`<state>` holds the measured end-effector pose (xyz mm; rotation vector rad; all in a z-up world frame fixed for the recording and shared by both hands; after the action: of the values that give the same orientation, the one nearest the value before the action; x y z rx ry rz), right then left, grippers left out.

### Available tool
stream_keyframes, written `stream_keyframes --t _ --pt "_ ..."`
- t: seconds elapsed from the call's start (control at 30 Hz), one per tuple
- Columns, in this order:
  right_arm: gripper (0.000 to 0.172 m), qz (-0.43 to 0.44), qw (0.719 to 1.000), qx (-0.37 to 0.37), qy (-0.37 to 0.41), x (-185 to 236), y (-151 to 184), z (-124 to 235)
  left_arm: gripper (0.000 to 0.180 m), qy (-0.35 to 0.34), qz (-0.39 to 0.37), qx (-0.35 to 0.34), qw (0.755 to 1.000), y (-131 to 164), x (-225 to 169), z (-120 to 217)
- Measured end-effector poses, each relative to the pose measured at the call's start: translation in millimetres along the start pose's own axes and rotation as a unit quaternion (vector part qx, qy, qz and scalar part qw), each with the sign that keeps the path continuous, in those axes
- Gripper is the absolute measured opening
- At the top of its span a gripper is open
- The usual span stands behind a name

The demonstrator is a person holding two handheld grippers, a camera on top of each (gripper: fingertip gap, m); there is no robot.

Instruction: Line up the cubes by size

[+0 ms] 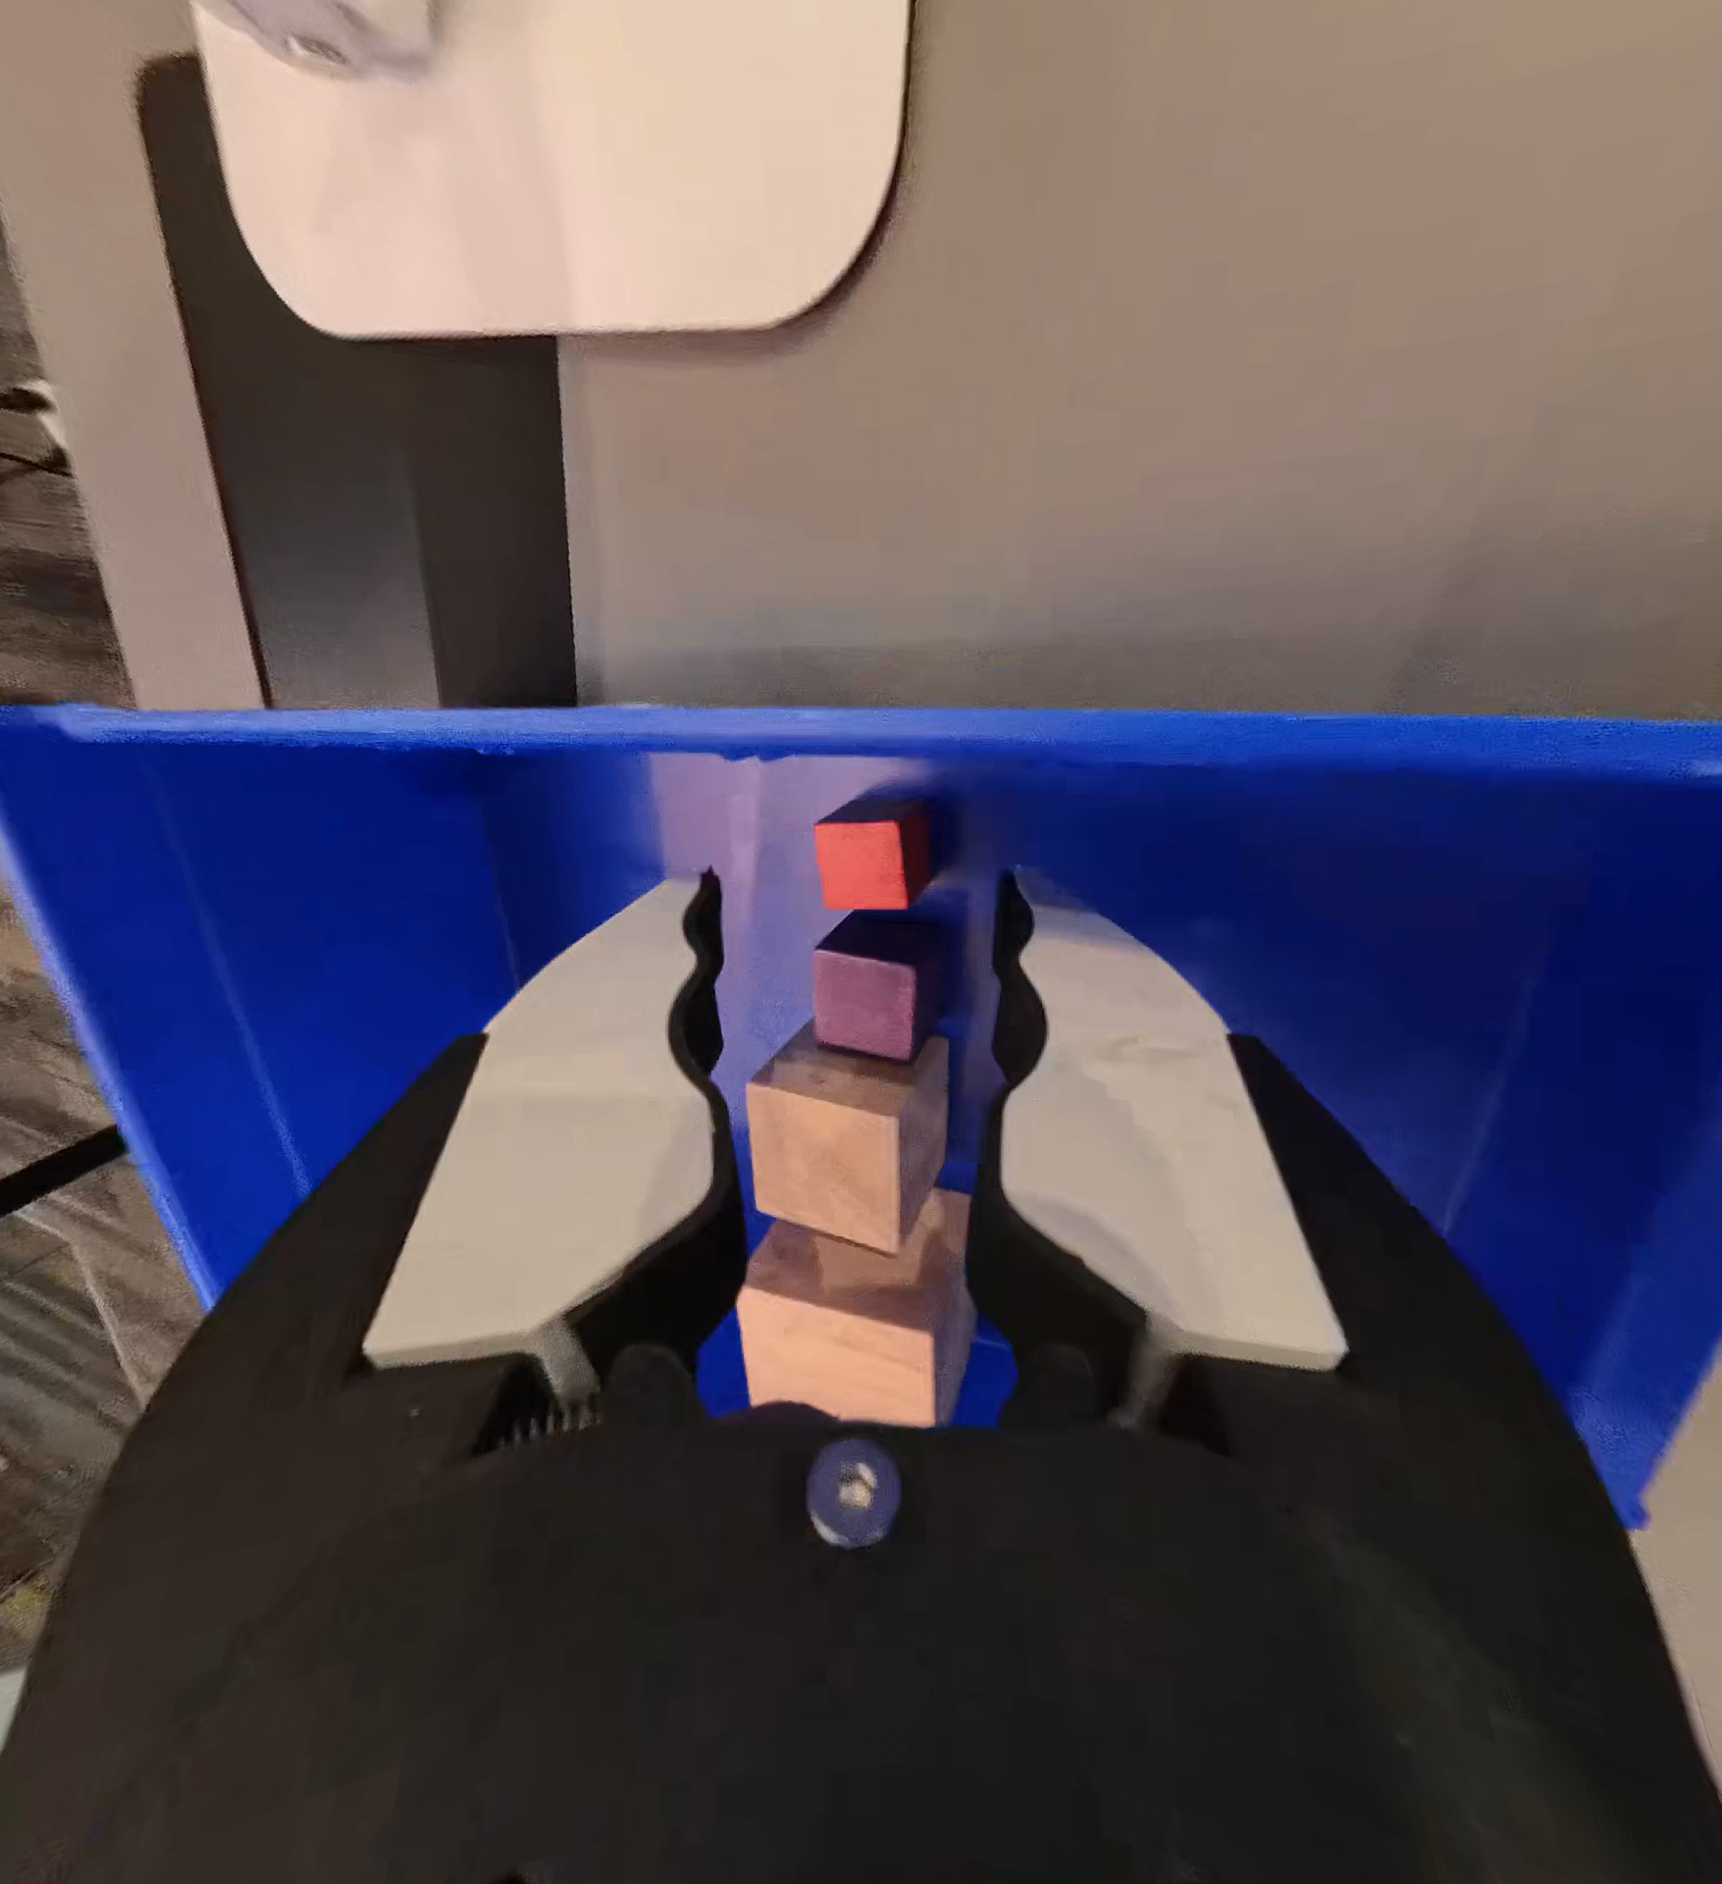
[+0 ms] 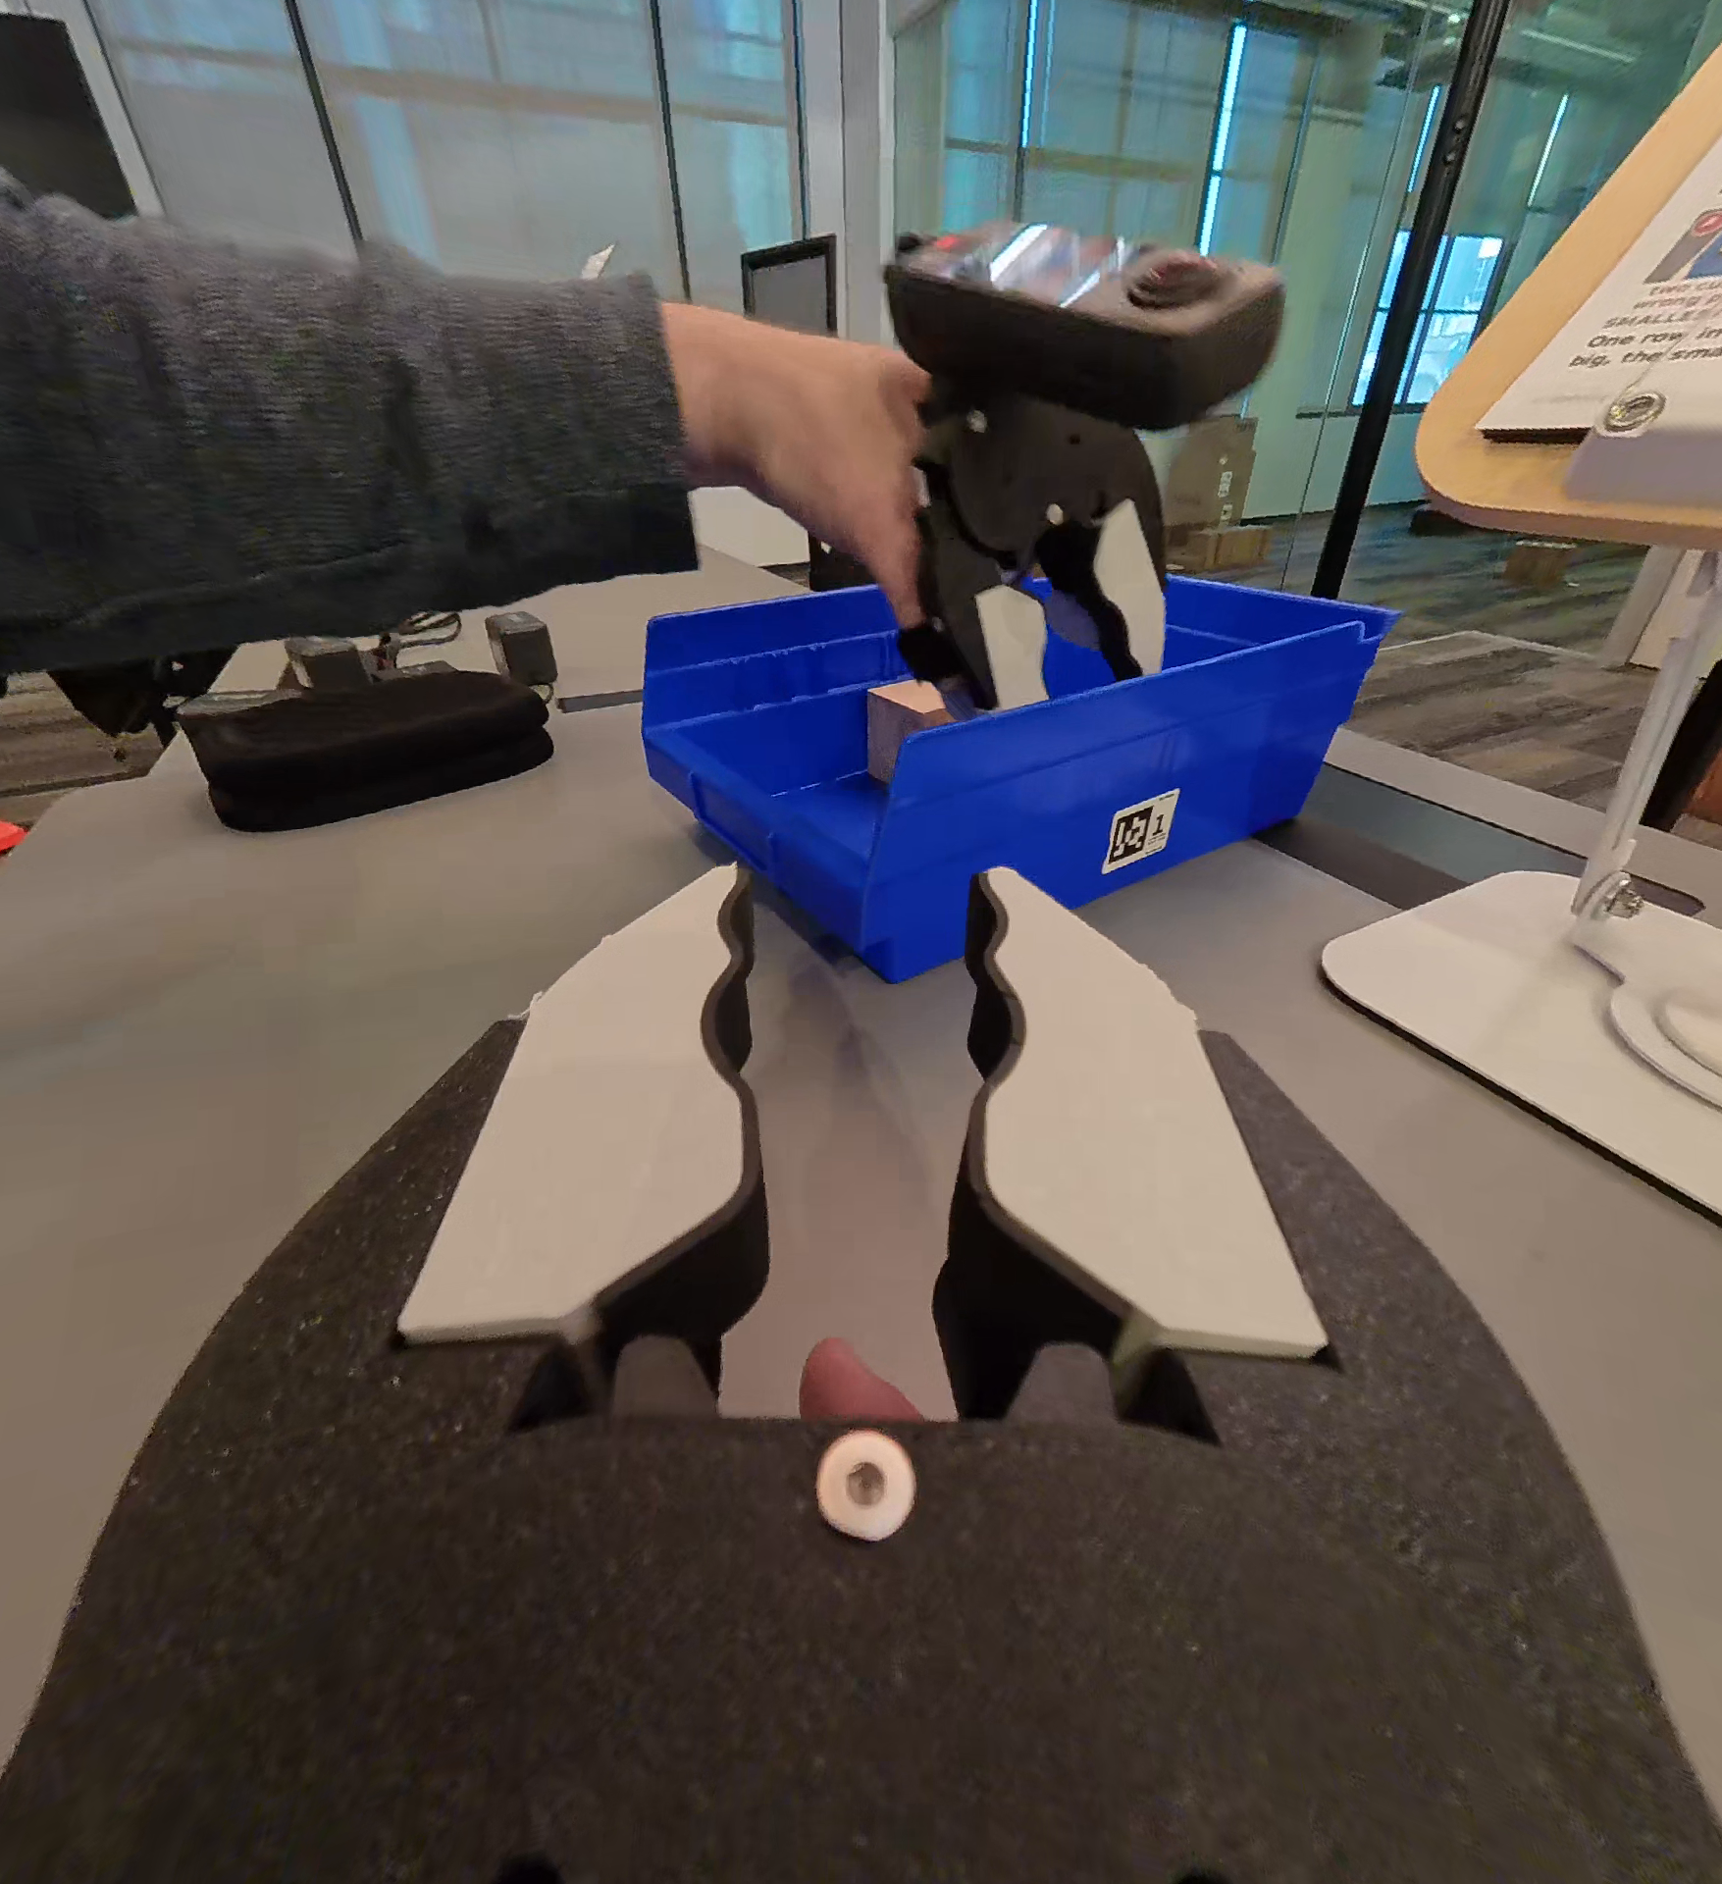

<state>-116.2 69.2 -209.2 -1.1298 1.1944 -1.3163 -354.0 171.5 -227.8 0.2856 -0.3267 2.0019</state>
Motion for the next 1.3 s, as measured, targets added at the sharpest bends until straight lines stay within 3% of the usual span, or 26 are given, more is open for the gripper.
stream_keyframes --t 0.17,0.33,0.47,0.6,0.73,0.83,0.97,1.17,1.3 --pt "0.039 0.02 1.0 0.007 -0.005 5.4 1.4 -2.0 0.045 0.057 0.008 0.024 0.998 7.2 1.2 -29.8" --pt "0.038 0.021 1.0 0.009 -0.007 6.2 1.9 -2.8 0.024 0.075 0.01 0.042 0.996 11.4 -1.0 -39.2" --pt "0.038 0.022 1.0 0.01 -0.007 6.7 2.3 -3.2 0.021 0.074 0.033 0.019 0.997 10.3 2.2 -38.2" --pt "0.037 0.029 1.0 0.004 -0.002 6.8 1.7 -1.5 0.021 0.038 0.076 0.007 0.996 18.9 13.4 -19.8" --pt "0.038 0.058 0.998 -0.002 0.015 1.9 -0.6 2.7 0.021 0.007 0.171 -0.083 0.982 28.1 14.6 38.6" --pt "0.039 0.095 0.995 -0.005 0.042 -4.5 -10.8 8.2 0.021 0.019 0.248 -0.2 0.948 23.9 -4.1 95.1" --pt "0.039 0.179 0.981 -0.009 0.075 -4.7 -29.1 15.9 0.021 0.123 0.29 -0.383 0.868 -14.3 -61.8 147.3" --pt "0.038 0.332 0.938 -0.019 0.1 10.4 -55.5 24.0 0.021 0.304 0.31 -0.514 0.74 -72.0 -132.6 153.2" --pt "0.038 0.398 0.913 -0.013 0.092 20.9 -63.1 27.4 0.021 0.373 0.308 -0.53 0.696 -96.0 -152.2 141.0"
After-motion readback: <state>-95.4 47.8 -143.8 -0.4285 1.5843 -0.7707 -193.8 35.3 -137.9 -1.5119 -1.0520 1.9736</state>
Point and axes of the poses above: each gripper's, where its closed fingertips meet, z back along the fingers, y out of its underside, x = y × z across the jaws, the point moved 5 cm from there along z, back along the fingers, and after that the axes turned 4 degrees about x, right-handed, at the moved point
